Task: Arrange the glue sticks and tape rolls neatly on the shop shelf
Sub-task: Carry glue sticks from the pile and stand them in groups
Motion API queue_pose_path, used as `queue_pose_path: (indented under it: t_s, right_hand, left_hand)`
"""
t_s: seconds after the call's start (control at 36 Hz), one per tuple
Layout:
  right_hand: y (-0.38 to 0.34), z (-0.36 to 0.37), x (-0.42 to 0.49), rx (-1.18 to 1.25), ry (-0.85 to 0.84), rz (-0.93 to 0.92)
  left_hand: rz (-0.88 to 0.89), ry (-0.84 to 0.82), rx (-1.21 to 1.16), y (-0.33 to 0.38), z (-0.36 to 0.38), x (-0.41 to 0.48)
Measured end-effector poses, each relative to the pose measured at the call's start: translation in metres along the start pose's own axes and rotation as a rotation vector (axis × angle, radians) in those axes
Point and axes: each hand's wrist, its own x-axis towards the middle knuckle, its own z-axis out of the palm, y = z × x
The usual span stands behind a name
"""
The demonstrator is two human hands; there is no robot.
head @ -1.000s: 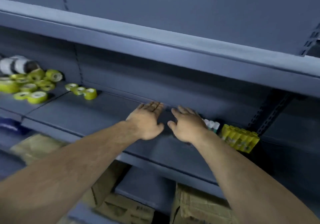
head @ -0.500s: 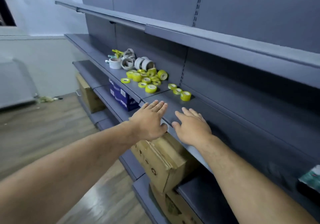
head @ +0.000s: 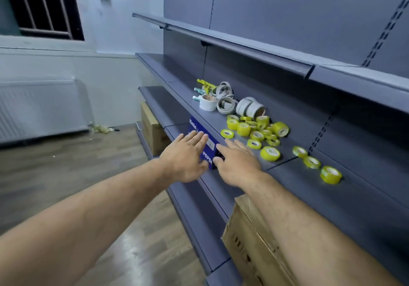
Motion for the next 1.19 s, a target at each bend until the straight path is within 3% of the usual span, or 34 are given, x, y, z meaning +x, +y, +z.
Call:
queue_pose_path:
  t_s: [0.33, 0.83, 1.19]
  right_hand:
    - [-0.069, 0.018, 0.171, -0.050, -0.031, -0.146]
    - [-0.047, 0.010, 0.436, -0.041, -0.037, -0.154]
    - [-0.020, 0.023, 0.584, -0.012, 0.002, 0.137]
  left_hand:
    - [-0.105, 0.002, -0.017, -0.145, 0.003, 0.084]
    - [-0.111, -0.014, 0.003, -0.274, 0.019, 0.318]
    - [0.176, -0.061, -0.002, -0.348, 0.053, 0.499]
